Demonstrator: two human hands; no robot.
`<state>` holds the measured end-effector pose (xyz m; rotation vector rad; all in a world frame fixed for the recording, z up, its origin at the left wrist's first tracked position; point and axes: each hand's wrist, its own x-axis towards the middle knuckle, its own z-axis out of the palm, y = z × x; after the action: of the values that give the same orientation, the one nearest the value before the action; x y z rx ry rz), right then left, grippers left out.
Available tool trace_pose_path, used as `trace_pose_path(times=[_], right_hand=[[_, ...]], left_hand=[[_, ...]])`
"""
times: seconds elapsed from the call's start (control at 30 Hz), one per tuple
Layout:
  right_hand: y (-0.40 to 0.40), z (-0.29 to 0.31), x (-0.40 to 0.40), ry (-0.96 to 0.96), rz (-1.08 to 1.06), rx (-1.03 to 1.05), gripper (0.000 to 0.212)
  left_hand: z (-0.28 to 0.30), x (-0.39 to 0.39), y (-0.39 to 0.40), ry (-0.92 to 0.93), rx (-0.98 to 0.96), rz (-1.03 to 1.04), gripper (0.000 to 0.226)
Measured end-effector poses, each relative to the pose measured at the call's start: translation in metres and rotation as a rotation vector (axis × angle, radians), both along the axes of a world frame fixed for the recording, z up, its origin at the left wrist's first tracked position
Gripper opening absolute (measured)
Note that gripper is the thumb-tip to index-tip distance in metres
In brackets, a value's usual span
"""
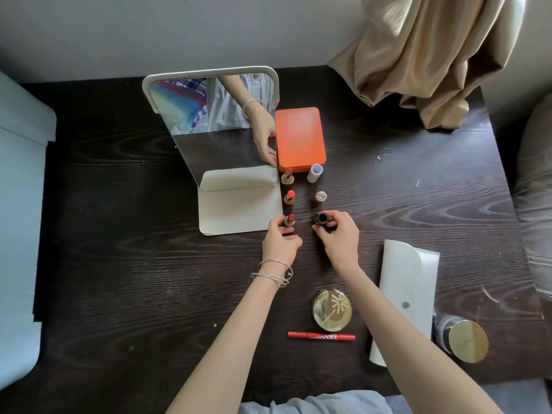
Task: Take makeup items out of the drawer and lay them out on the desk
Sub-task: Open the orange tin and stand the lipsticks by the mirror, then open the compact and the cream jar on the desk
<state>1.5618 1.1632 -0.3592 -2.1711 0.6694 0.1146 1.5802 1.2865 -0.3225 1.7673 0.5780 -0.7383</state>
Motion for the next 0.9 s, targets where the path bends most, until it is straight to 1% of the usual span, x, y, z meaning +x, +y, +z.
trace_pose_path(times=[0.37, 0.6, 0.77, 0.9], right_hand=[[0.0, 0.002, 0.0, 0.002, 0.015, 0.002, 0.025], [-0.004, 0.007, -0.003, 0.041, 0.024, 0.067, 0.047], [-0.008, 0.02, -0.036, 0.122, 0.077, 0.105, 0.041], [-0.009, 0.029, -0.074, 0.171, 0.117, 0.094, 0.036]], left_hand=[[-0.002, -0.001, 0.001, 0.002, 0.005, -0.003, 0.055], [-0.002, -0.005, 0.003, 0.023, 0.015, 0.007, 0.061], [-0.001, -0.023, 0.012, 0.033, 0.039, -0.032, 0.059], [-0.001, -0.05, 0.014, 0.039, 0.055, -0.077, 0.044]])
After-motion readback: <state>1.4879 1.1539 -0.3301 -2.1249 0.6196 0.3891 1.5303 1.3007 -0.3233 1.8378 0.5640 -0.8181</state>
